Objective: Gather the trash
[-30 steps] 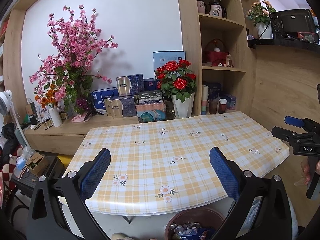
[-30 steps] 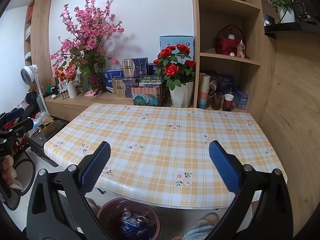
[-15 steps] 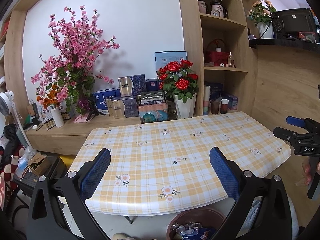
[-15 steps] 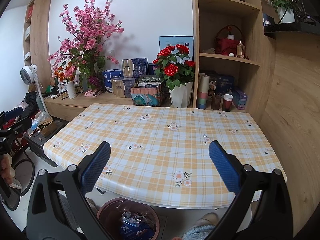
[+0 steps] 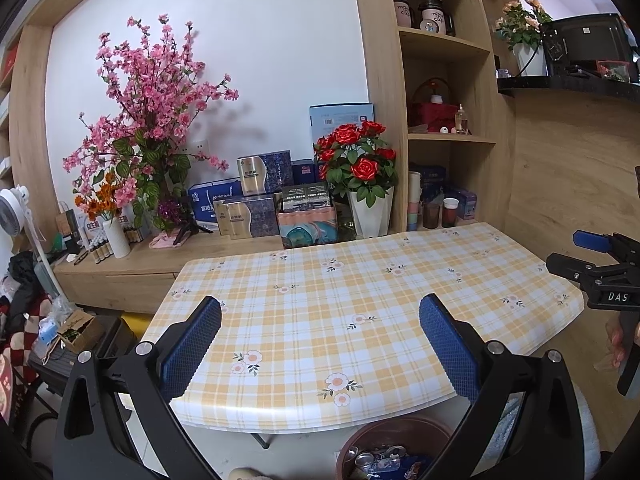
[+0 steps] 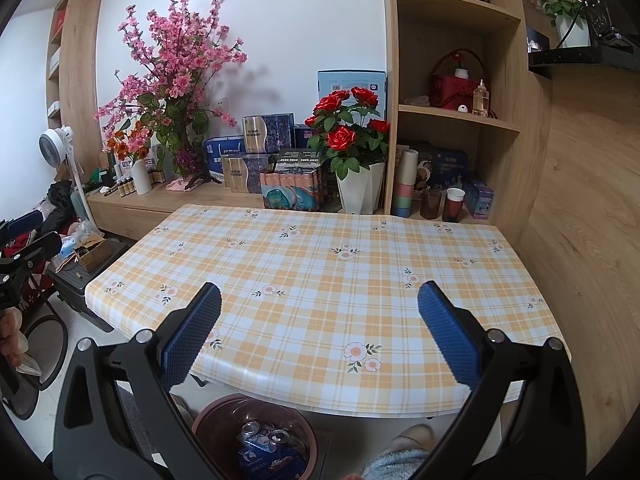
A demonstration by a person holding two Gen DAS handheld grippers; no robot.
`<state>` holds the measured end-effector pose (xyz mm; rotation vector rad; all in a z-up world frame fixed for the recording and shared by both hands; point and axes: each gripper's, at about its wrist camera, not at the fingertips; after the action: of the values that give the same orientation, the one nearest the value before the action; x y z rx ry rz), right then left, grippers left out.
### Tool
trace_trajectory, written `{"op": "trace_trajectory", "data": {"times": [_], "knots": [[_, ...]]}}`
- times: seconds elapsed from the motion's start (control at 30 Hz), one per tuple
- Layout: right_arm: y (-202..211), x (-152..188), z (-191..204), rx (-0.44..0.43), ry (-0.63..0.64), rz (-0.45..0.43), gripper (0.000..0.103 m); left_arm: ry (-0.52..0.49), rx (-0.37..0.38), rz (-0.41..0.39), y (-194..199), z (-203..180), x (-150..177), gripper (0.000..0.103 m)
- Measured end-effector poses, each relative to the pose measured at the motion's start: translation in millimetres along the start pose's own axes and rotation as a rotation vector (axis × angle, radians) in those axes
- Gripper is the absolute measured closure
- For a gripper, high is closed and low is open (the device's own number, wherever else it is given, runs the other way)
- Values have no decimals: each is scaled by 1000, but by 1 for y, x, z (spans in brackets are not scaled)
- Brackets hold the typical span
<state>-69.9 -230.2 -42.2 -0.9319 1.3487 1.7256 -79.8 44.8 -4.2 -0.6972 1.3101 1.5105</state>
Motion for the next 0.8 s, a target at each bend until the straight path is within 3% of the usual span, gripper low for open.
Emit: {"op": "trace_trajectory", "data": {"times": [0.8], "knots": [[-1, 3, -10, 27, 4, 2, 6, -1, -7, 1, 0, -2, 1, 6]]}}
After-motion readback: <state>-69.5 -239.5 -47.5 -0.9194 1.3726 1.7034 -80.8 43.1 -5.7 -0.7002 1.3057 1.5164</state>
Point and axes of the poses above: each gripper's, at about its wrist camera, not at the fingertips, and y roughly against the way its jaws point, z to its left, x to its underside, and after that the axes turned 10 degrees about -y, right-handed
